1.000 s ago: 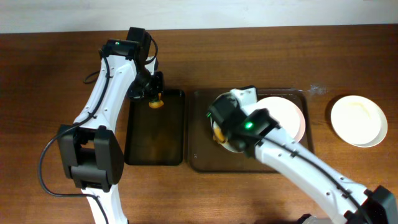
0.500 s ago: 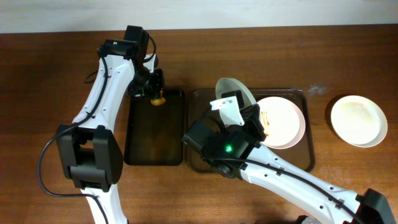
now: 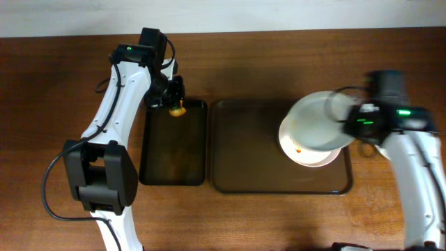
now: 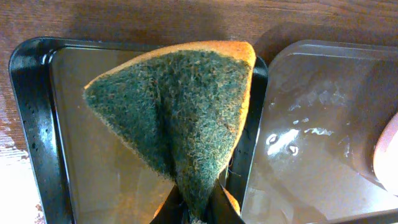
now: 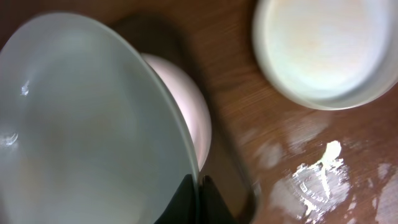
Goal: Clean dirty plates on tray and stack at the side
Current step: 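Lift the plate with right gripper and stack it on the right-side plate, then grip the remaining stained plate with right gripper and pull it to tray center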
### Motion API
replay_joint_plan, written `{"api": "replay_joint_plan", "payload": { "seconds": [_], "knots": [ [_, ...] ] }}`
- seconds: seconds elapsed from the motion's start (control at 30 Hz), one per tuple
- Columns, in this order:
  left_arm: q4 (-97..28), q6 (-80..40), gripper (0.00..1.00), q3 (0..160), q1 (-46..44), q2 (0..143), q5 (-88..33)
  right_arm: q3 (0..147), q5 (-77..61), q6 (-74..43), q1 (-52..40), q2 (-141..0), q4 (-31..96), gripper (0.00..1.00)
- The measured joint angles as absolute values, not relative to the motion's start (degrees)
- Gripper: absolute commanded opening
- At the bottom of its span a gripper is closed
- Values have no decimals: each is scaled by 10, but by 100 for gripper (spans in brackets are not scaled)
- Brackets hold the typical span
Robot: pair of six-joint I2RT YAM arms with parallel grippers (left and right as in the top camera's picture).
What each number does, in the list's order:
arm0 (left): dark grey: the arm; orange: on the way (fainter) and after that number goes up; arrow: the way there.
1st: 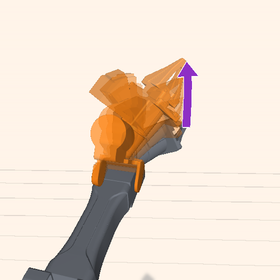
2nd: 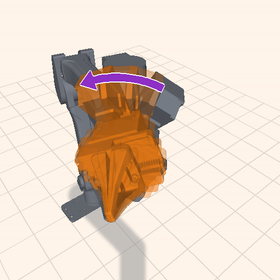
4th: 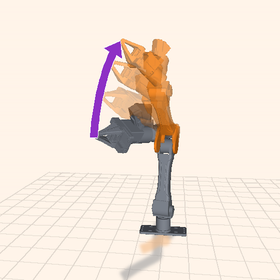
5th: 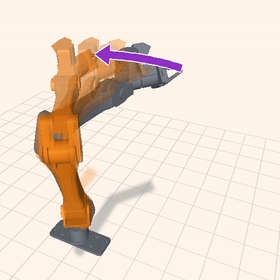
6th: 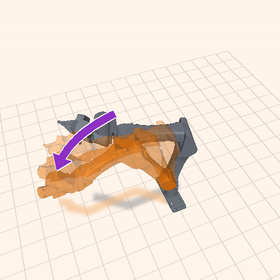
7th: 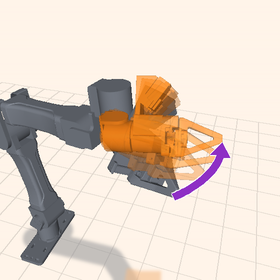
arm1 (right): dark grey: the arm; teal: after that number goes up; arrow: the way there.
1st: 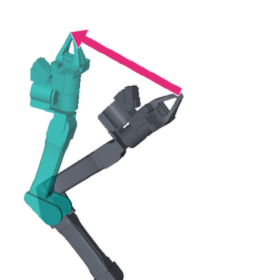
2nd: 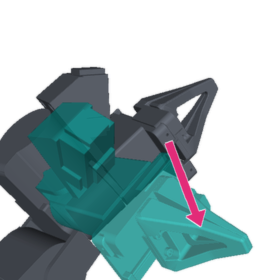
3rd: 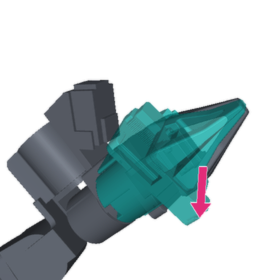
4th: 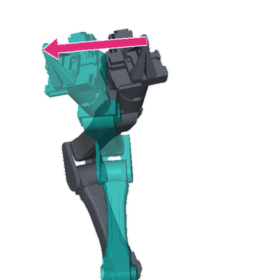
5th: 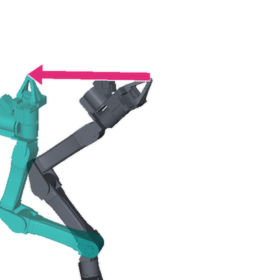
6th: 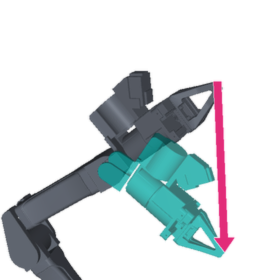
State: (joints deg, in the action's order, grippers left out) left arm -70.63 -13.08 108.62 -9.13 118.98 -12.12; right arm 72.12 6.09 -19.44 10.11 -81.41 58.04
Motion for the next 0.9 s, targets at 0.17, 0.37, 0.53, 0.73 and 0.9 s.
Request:
{"api": "replay_joint_plan", "payload": {
  "seconds": [0.17, 0.37, 0.53, 0.73, 0.9],
  "knots": [
    [-706, -131, 0, 1086, -91, 1190, -121, 722, -23, -187, 375, -852, 531, 4],
    [-706, -131, 0, 1086, -91, 1190, -121, 722, -46, -235, 489, -969, 446, 4],
    [-706, -131, 0, 1086, -91, 1190, -121, 722, -42, -240, 493, -1016, 405, 9],
    [-706, -131, 0, 1086, -91, 1190, -121, 722, -42, -240, 493, -1059, 403, 36],
    [-706, -131, 0, 1086, -91, 1190, -121, 739, -124, -199, 485, -1064, 435, 40]
  ]
}}
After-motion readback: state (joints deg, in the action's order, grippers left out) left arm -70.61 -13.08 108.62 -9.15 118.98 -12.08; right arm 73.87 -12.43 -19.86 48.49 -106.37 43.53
